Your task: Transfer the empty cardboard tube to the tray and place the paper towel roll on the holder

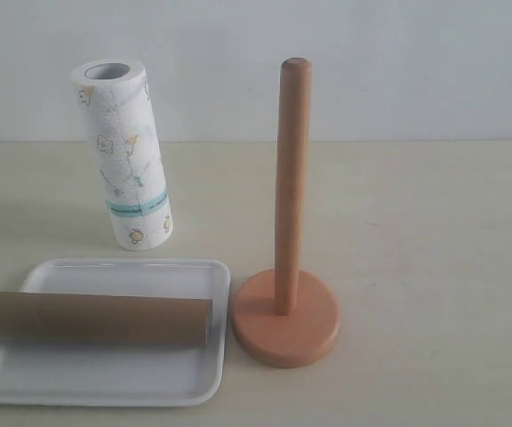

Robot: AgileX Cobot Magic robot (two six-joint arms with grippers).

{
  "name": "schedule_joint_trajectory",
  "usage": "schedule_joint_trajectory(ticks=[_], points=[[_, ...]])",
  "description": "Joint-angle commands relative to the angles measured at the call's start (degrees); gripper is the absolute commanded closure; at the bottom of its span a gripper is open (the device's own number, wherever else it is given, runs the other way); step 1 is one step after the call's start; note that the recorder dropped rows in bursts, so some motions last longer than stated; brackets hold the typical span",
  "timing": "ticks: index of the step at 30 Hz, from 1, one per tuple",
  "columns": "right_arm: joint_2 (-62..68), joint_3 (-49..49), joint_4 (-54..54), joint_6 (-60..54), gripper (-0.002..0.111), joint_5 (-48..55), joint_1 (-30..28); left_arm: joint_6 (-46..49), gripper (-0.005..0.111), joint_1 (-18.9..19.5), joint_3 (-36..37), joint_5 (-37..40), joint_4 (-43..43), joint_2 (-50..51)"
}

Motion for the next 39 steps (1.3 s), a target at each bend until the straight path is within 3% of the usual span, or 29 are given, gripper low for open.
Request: schedule_joint_trajectory(ticks=[1,3,7,10,13,21,29,39], points=[[-0.29,0.22,2.15,0.65,0.108,-0.19,-0.33,-0.42,0.103,0.13,0.18,-0.02,0.00,-0.15],[-0.29,0.22,12.23,-6.47,0.108,2.98,-0.33,-0.42,0.103,0.13,0.18,-0.02,0.00,-0.15],[-0.29,0.22,31.88,-35.76,0.108,9.70,-0.33,-0.42,0.103,0.13,0.18,-0.02,0.00,-0.15],[-0.29,0.22,33.53,-43.86,0.108,16.26,-0.33,-0.42,0.103,0.13,0.18,-0.02,0.00,-0.15],[-0.29,0.22,31.62,-43.78,0.108,23.45,-0.33,-0.42,0.103,0.13,0.18,-0.02,0.00,-0.15],[-0.29,0.22,31.39,-44.65,0.108,23.74,-0.46,-0.42,0.103,0.13,0.18,-0.02,0.00,-0.15],[-0.29,0.22,31.39,-44.78,0.108,25.14,-7.49,-0.42,0.103,0.13,0.18,-0.02,0.00,-0.15],[-0.29,0.22,31.39,-44.78,0.108,25.14,-7.60,-0.42,0.103,0.13,0.18,-0.02,0.00,-0.15]])
